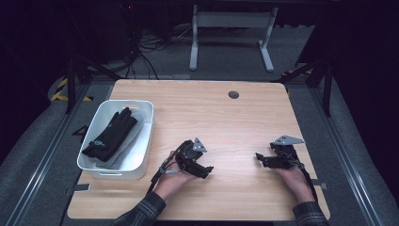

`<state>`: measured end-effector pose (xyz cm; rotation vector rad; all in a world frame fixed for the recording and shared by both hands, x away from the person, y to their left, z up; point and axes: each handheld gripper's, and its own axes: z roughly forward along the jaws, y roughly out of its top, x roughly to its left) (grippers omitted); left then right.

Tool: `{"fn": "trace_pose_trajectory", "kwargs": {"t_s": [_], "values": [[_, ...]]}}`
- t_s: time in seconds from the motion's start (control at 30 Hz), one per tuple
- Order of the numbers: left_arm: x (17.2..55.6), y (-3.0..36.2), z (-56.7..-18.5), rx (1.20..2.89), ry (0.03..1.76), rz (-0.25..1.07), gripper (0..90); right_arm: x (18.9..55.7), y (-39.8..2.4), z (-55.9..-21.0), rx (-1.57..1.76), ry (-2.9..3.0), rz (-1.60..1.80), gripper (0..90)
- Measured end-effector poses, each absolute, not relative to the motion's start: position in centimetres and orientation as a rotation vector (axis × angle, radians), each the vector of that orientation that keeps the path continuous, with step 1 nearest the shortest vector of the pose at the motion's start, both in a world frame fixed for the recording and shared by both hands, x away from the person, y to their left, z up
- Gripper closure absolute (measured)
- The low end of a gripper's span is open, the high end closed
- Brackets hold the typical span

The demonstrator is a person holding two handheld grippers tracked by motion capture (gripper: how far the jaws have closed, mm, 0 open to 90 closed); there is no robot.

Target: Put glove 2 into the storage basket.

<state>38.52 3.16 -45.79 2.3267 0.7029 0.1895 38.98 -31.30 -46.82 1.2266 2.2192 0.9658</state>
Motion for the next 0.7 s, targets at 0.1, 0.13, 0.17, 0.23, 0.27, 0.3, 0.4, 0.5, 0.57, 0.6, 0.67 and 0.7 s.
{"fn": "trace_pose_trajectory", "kwargs": {"t_s": [0.1, 0.13, 0.17, 0.23, 0.27, 0.3, 0.4, 0.5, 0.57, 0.6, 0.67, 0.7], "values": [[38.3, 2.8, -46.3, 2.35, 0.699, 0.204, 12.6, 39.0, -31.3, -46.8, 1.226, 2.219, 0.966, 21.0], [38.3, 2.8, -46.3, 2.35, 0.699, 0.204, 12.3, 39.0, -31.3, -46.8, 1.226, 2.219, 0.966, 21.0], [38.3, 2.6, -46.6, 2.359, 0.698, 0.22, 11.8, 39.0, -31.3, -46.8, 1.226, 2.22, 0.966, 20.9], [38.3, 2.6, -46.8, 2.354, 0.698, 0.224, 9.5, 39.0, -31.3, -46.8, 1.225, 2.22, 0.967, 20.9], [38.4, 2.6, -46.8, 2.35, 0.693, 0.225, 9.4, 39.0, -31.3, -46.8, 1.225, 2.22, 0.967, 21.0], [38.4, 2.6, -46.8, 2.35, 0.693, 0.225, 9.2, 39.0, -31.3, -46.8, 1.225, 2.22, 0.967, 21.0], [38.4, 2.7, -47.1, 2.331, 0.682, 0.226, 7.0, 39.0, -31.3, -46.8, 1.225, 2.22, 0.968, 21.0], [38.2, 2.8, -47.5, 2.301, 0.671, 0.238, 3.3, 39.0, -31.3, -46.8, 1.225, 2.221, 0.968, 21.0], [38.2, 2.8, -47.6, 2.297, 0.671, 0.245, 3.2, 39.0, -31.3, -46.8, 1.224, 2.221, 0.968, 21.0], [38.2, 2.8, -47.6, 2.297, 0.671, 0.245, 3.2, 39.0, -31.3, -46.8, 1.225, 2.221, 0.968, 21.0], [38.2, 2.8, -47.6, 2.297, 0.671, 0.245, 3.2, 39.0, -31.3, -46.8, 1.225, 2.221, 0.968, 21.0], [38.2, 2.8, -47.6, 2.297, 0.671, 0.245, 3.2, 39.0, -31.3, -46.8, 1.225, 2.221, 0.968, 21.0]]}}
